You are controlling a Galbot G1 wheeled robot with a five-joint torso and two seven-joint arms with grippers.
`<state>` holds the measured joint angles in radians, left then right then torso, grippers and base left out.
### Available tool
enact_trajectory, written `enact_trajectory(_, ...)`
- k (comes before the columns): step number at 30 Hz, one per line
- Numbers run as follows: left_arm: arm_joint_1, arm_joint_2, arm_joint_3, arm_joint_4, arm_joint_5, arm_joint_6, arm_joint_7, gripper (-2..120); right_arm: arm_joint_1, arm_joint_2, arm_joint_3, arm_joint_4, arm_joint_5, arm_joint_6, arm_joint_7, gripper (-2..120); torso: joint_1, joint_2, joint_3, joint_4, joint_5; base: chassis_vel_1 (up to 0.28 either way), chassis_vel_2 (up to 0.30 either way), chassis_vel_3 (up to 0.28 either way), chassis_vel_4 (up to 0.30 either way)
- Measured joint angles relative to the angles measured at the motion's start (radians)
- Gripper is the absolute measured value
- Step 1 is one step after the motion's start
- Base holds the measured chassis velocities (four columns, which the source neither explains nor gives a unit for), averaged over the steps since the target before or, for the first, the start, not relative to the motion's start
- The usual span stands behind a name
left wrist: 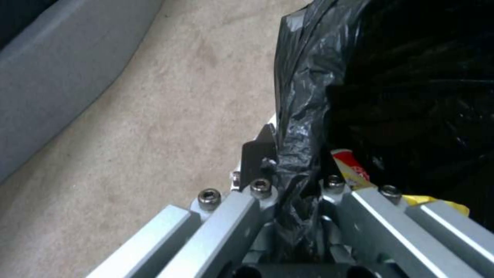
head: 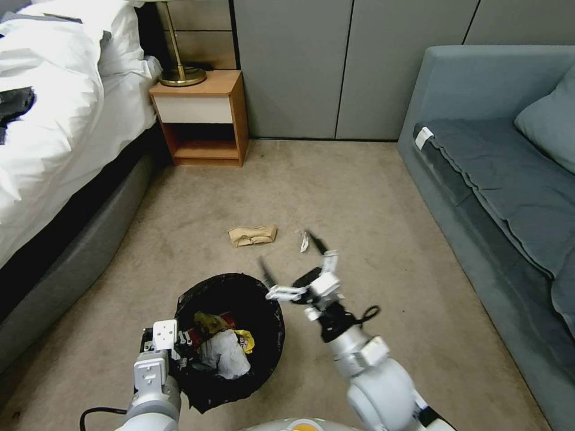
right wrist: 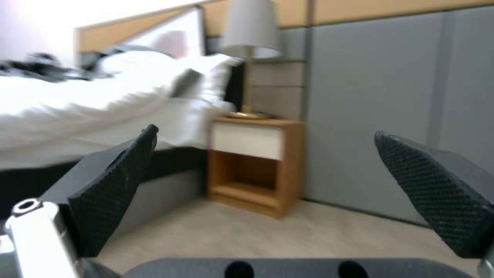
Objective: Pick up the trash bin, then pick up the garbage from the floor and place it into the trash bin.
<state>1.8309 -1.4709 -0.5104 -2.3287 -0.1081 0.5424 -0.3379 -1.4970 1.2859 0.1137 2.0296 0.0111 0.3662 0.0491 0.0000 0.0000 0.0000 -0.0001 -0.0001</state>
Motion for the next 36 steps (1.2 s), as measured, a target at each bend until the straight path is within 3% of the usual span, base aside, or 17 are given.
enact_trajectory(10,-0.017,0.005,-0.011,-0.005,-0.019,0.008,-0.001,0,-0.102,0.026,0.086,-0.070,0.003,0.091,0.044,100,0.000,0.000,0.000,0.0000,0.0001,0.000,0.000,0.000,0.000)
enact_trajectory(25,-0.010,0.005,-0.014,-0.012,-0.024,0.010,-0.003,0,-0.075,0.031,0.103,-0.098,0.007,0.094,0.034,100,0.000,0.000,0.000,0.0001,0.0001,0.000,0.000,0.000,0.000)
enact_trajectory(36,-0.012,0.006,-0.014,-0.012,-0.025,0.010,-0.004,0,-0.075,0.031,0.112,-0.099,0.013,0.097,0.030,100,0.000,0.000,0.000,0.0000,-0.0002,-0.163,0.159,0.170,-0.169)
